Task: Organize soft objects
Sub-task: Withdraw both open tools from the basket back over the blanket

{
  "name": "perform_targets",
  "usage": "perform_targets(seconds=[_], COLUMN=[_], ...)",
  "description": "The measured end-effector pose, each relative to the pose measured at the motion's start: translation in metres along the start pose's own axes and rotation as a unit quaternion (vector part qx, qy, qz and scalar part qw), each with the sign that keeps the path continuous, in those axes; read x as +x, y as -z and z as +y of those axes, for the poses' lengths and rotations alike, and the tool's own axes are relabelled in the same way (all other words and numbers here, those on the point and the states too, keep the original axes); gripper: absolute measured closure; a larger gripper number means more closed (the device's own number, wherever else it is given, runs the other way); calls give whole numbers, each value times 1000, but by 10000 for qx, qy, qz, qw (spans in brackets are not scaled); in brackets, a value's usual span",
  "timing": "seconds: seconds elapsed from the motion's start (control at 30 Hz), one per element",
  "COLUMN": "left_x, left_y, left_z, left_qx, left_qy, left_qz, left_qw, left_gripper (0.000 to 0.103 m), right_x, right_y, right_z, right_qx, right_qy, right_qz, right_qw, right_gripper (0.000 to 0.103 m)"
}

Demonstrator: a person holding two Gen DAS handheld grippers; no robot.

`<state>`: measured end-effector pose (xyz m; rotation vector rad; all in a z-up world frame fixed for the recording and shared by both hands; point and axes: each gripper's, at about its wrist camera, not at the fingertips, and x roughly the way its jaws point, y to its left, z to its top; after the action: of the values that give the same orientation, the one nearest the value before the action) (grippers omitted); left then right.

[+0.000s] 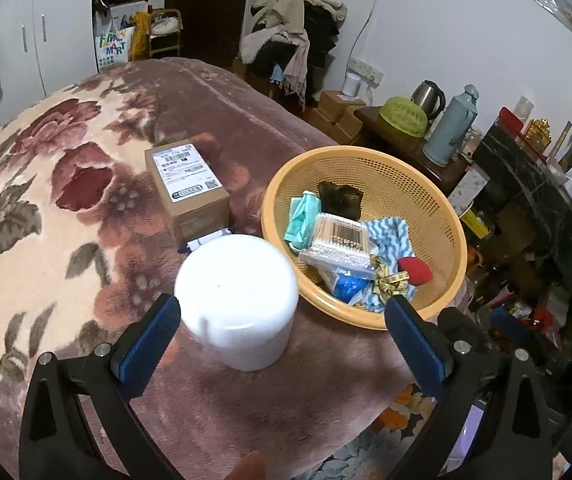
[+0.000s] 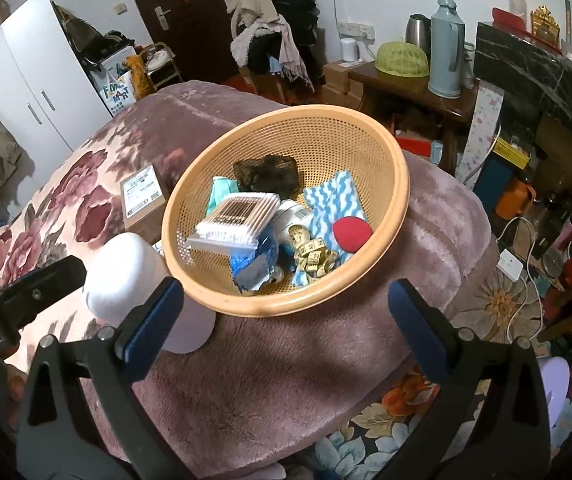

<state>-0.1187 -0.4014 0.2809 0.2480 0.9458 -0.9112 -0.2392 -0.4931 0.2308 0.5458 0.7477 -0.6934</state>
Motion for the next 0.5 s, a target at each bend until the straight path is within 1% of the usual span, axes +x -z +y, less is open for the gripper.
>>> perform_targets(seconds=[0.1, 0.27, 0.5], left_x=[-3, -6, -6], left_y=[3, 7, 19], left_z=[1, 2, 11], left_qx=[32, 36, -6], left_qy=[-65, -20, -126], left_qz=[-30, -41, 51], left_qw=[10000, 10000, 9999], left_gripper=[1, 1, 1], right_x=[-1, -5, -5], right_y=[5, 9, 19], right_z=[4, 9, 16], right_qx=[-63, -138, -216], right_qy=[-7, 9, 25], right_qz=[-14, -68, -31], right_qw=[10000, 9999, 9998], right_gripper=[0, 0, 0])
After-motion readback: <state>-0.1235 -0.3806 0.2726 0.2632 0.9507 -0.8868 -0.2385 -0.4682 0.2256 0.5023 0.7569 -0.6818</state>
